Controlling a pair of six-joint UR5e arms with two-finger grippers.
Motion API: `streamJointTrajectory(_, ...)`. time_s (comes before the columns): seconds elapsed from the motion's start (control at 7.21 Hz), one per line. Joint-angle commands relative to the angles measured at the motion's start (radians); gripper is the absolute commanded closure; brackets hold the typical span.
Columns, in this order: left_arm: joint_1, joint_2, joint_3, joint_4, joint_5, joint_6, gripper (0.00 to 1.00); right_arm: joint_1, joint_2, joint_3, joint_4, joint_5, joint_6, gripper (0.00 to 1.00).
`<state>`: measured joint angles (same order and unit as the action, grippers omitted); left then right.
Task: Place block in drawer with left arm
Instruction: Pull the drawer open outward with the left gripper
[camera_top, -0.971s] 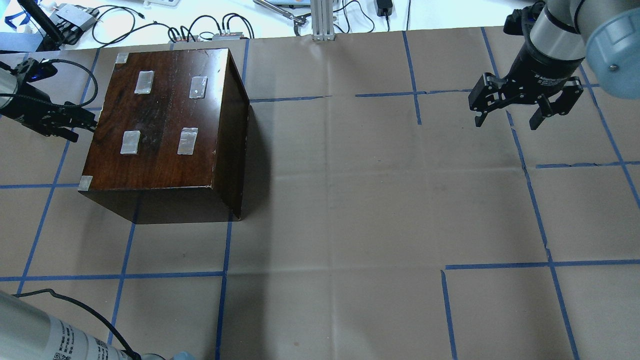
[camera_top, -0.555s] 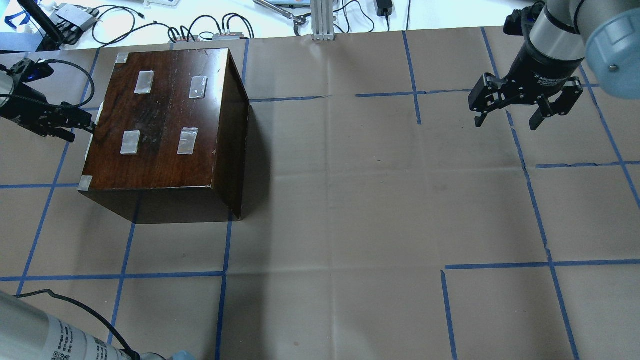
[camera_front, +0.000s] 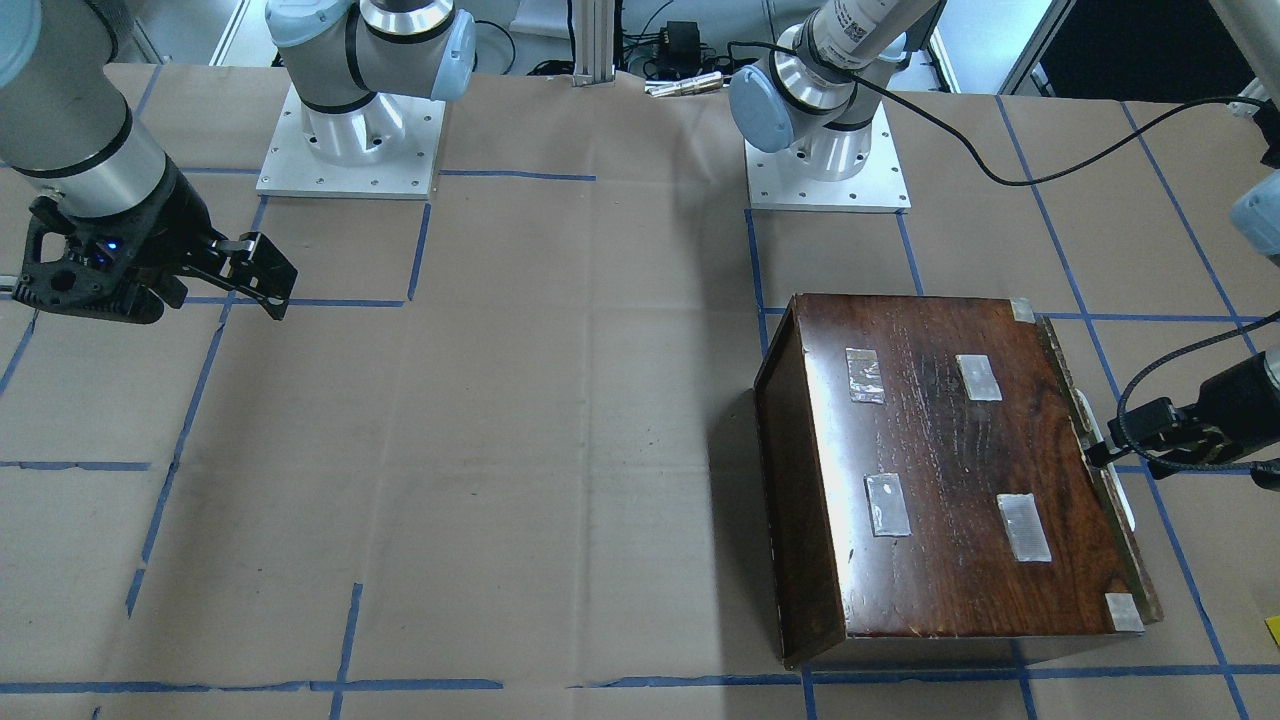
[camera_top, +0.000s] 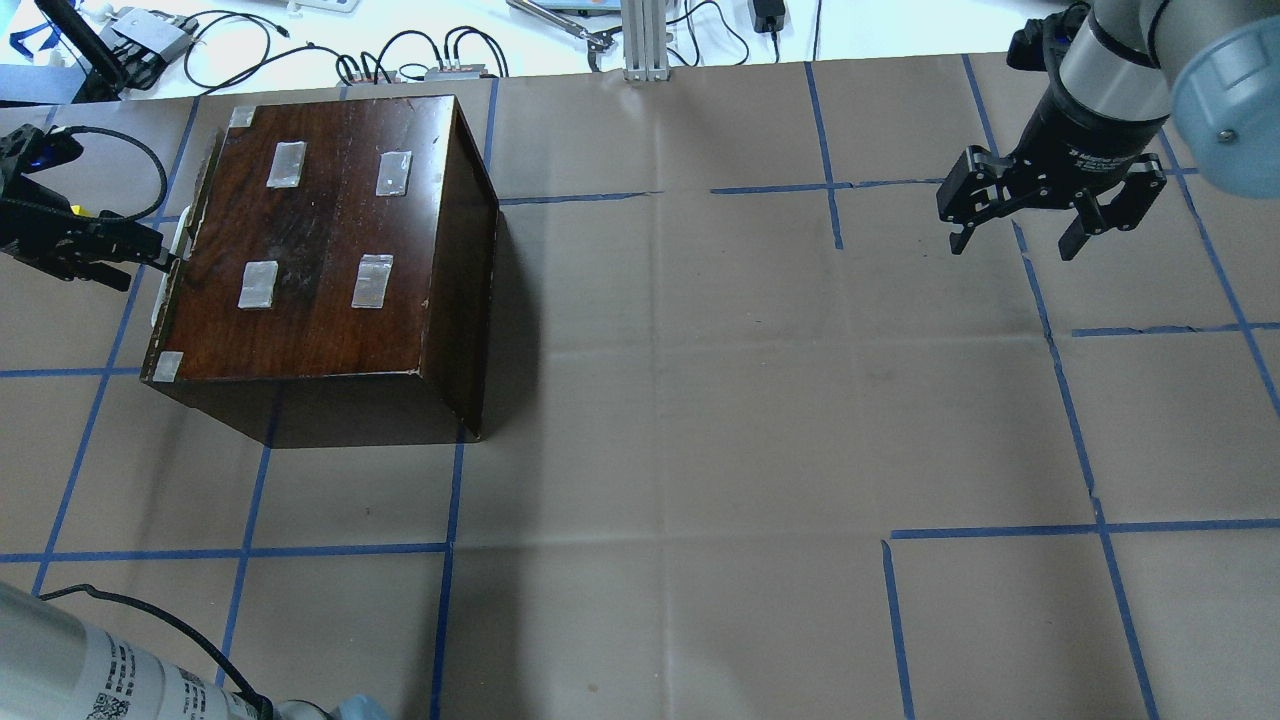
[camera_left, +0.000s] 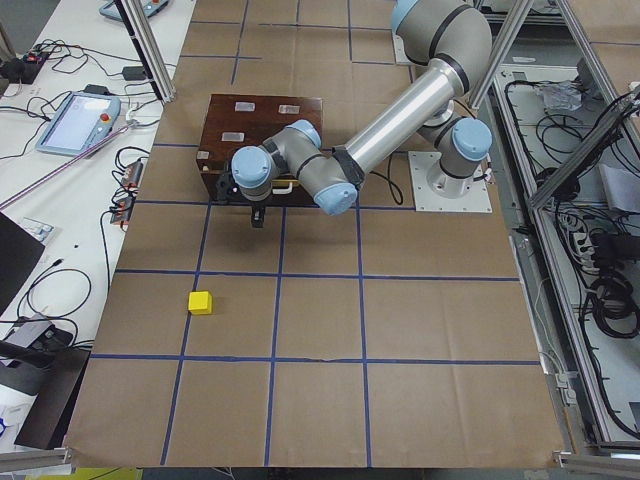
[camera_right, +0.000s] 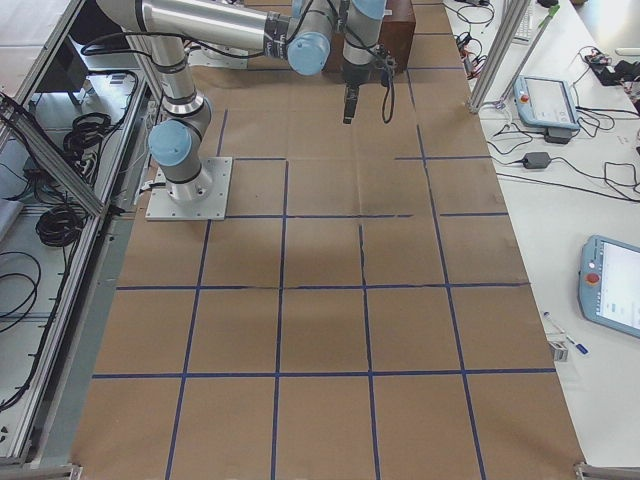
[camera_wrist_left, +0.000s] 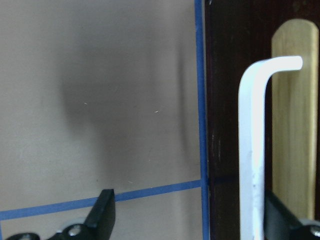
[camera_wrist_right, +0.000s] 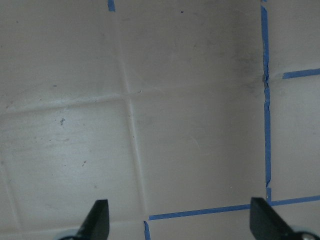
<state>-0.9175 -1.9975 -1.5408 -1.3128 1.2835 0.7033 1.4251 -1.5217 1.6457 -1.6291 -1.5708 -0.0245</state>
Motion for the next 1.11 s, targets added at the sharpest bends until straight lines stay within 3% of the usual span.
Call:
streamJointTrajectory(0.0, 0.005, -0.007, 0.02, 0.0, 0.0, 0.013, 0.01, 0.0, 0.0, -0.001, 0.0, 0.0, 0.0, 0.0)
streamJointTrajectory(0.97, 0.063, -0.033, 0.053, 0.001, 0.011, 0.056, 0.01, 0.0, 0.0, 0.0, 0.0, 0.0, 0.0, 0.0)
